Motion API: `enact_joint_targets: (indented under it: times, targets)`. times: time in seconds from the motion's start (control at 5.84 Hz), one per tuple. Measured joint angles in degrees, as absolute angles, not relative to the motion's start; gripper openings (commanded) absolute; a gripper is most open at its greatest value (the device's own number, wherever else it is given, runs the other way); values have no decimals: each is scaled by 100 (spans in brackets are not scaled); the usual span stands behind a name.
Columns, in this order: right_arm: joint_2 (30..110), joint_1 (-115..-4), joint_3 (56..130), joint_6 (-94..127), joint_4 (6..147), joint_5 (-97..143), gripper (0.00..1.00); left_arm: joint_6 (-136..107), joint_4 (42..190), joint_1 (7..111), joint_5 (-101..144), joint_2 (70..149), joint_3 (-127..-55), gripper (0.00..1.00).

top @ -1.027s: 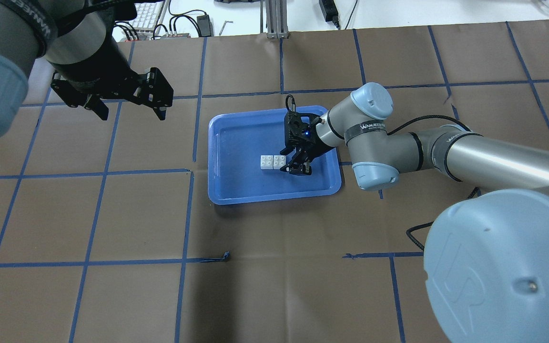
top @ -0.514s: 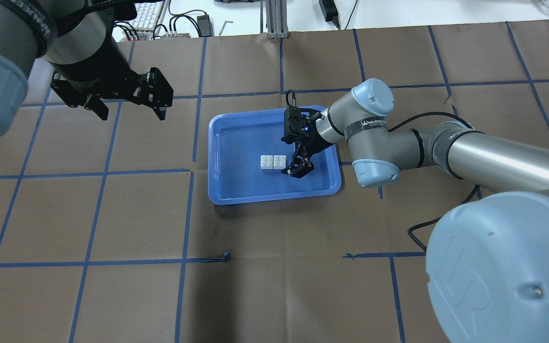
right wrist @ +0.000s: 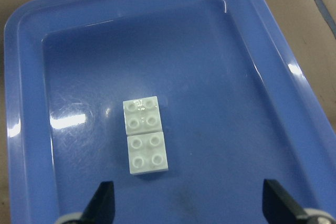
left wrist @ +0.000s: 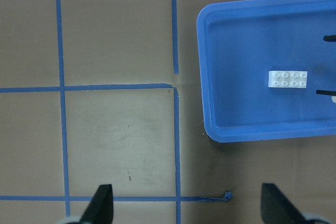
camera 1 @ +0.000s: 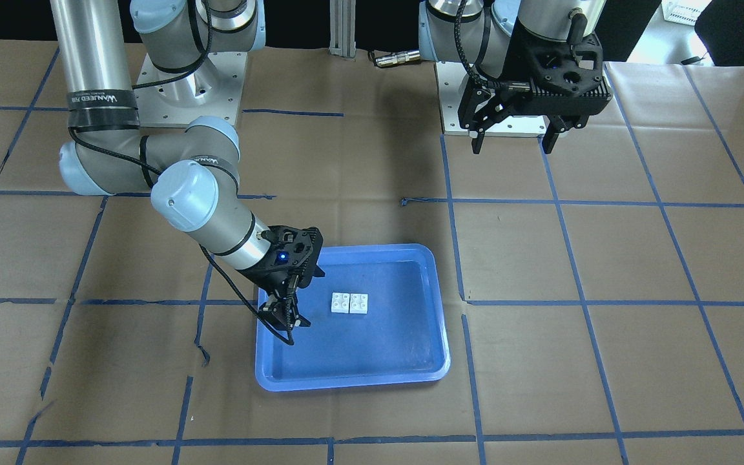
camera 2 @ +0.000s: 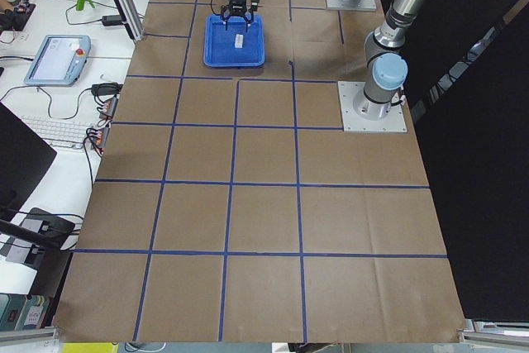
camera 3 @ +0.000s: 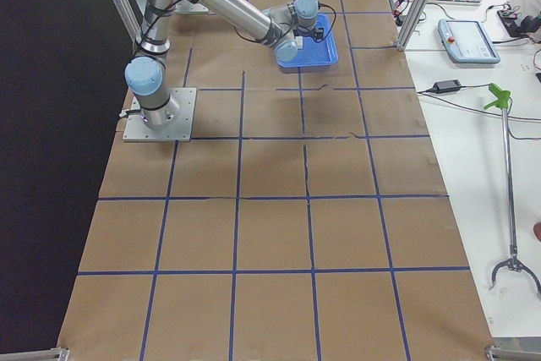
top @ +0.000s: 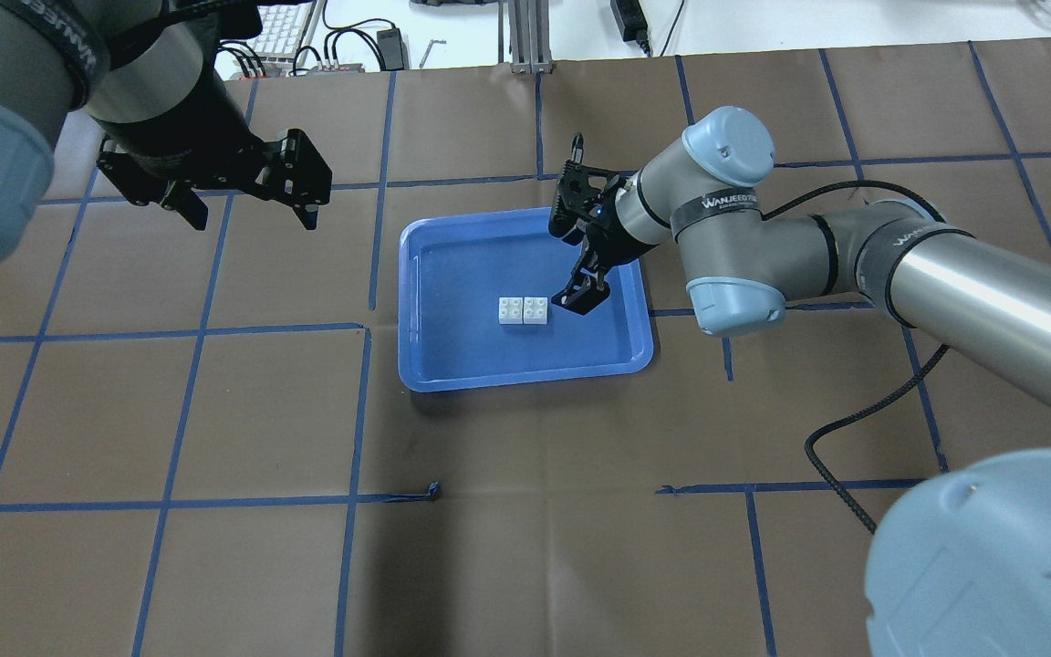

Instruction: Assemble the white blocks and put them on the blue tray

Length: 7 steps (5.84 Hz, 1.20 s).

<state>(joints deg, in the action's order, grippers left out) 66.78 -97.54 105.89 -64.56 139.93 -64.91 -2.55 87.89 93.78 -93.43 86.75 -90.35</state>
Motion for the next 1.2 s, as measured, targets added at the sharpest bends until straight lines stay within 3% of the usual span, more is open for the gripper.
enact_joint_targets:
  times: [1.2]
  targets:
    - [8157,-8979,9799,-1279,10785,-8850,100,-255,8789,9378,-9343,8673,-9035,100]
